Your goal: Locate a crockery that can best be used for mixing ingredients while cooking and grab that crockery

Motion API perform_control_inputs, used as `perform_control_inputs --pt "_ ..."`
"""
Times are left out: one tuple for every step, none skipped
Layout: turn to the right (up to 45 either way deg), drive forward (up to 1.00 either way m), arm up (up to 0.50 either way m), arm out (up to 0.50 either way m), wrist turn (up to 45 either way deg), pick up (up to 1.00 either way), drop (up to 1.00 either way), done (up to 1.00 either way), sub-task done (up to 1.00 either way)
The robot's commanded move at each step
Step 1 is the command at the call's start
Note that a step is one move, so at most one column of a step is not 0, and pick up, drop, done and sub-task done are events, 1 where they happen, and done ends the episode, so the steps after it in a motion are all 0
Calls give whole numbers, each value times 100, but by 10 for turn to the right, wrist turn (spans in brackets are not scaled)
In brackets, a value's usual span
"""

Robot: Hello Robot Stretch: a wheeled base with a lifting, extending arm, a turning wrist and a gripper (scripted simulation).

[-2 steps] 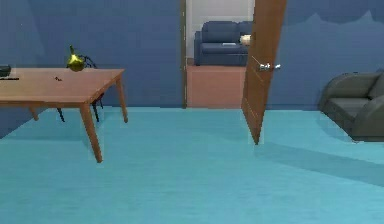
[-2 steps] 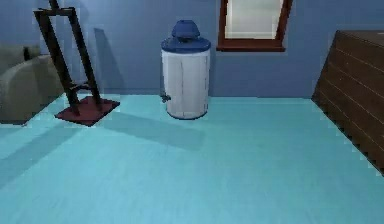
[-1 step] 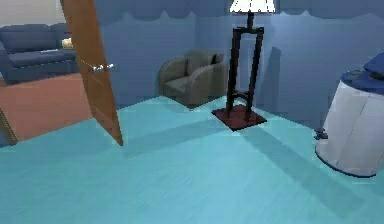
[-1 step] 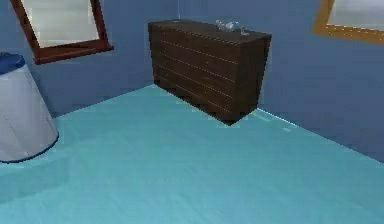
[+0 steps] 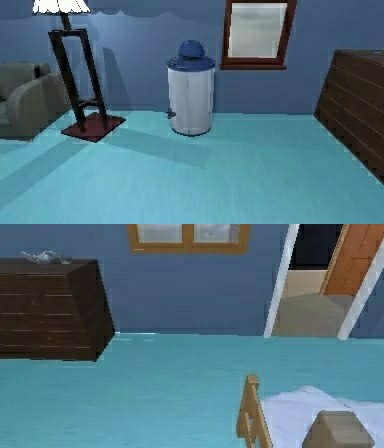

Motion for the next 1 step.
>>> perform_control_inputs --pt "0 5 0 0 0 0 0 0 0"
